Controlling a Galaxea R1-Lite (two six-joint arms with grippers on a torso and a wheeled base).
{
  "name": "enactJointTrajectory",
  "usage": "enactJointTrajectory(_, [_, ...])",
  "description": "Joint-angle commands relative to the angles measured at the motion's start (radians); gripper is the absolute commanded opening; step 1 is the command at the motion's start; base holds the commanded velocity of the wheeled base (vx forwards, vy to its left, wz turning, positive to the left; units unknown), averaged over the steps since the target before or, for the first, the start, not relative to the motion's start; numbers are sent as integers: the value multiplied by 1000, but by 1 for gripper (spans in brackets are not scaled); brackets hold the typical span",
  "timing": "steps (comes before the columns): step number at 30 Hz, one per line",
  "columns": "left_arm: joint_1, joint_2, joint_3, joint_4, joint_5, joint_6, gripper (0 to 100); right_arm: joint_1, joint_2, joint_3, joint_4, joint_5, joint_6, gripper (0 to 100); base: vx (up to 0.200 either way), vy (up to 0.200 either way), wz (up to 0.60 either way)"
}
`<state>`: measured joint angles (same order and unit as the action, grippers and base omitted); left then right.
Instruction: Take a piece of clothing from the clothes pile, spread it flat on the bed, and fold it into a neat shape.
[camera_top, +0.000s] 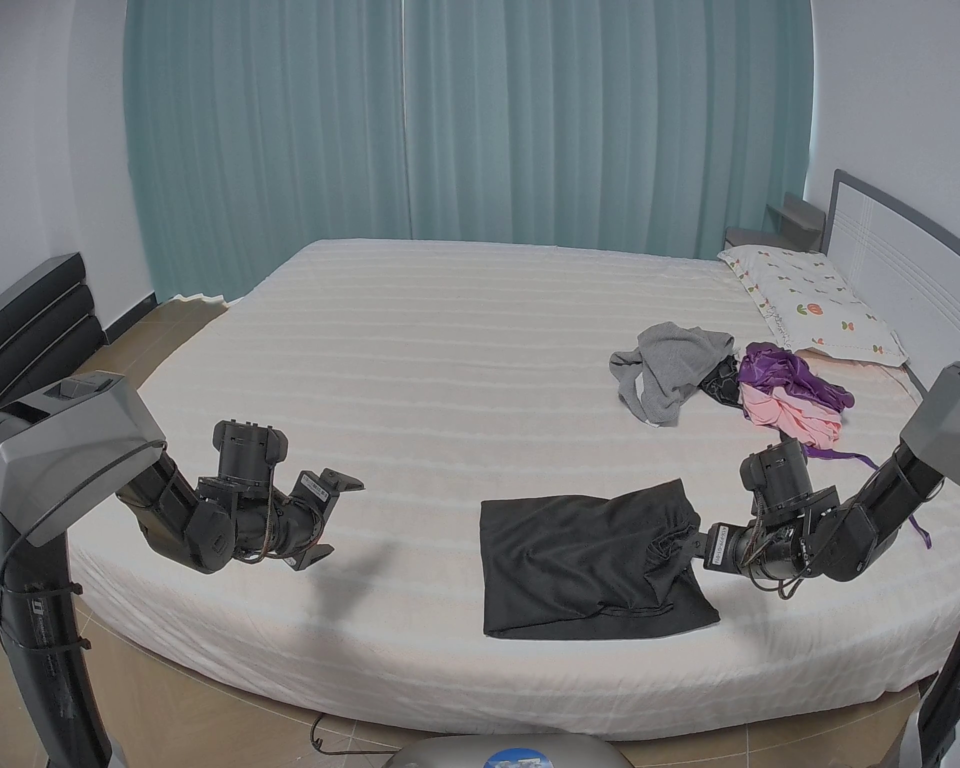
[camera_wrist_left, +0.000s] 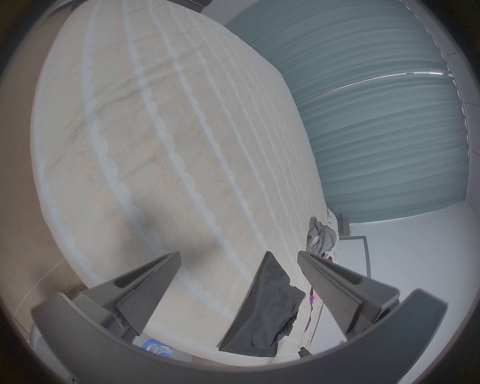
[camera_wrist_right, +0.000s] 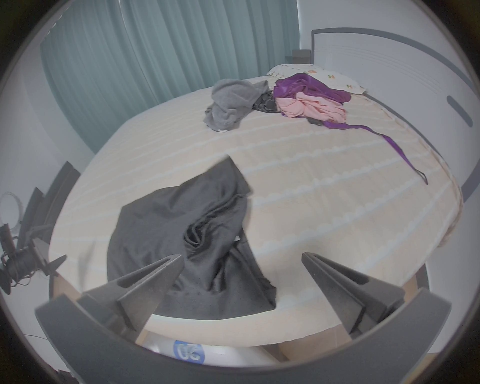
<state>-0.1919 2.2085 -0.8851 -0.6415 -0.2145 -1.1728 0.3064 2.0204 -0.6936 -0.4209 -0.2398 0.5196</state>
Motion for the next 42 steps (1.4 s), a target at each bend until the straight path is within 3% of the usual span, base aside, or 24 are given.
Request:
enactJointTrajectory(1, [0,2,0,0,0,-1,100,23,0,-15,-4,43,10,100,0,0,0])
enactJointTrajectory(7, [0,2,0,-1,0,-1,100,50,141,-135,-29,57,91,100,0,0,0])
enactJointTrajectory(20, [-1,3,2,0,1,22,100,82,304,-305,-15,51,96,100,0,0,0])
enactJointTrajectory(21, [0,3,2,0,1,22,100,80,310,-311,-12,50,96,0,0,0,0])
enactJointTrajectory(27, [-1,3,2,0,1,22,100,71,293,-302,48,43,91,0,0,0,0])
enactJointTrajectory(42, [-1,2,3,0,1,22,100,-44,104,-52,43,71,66,0,0,0,0])
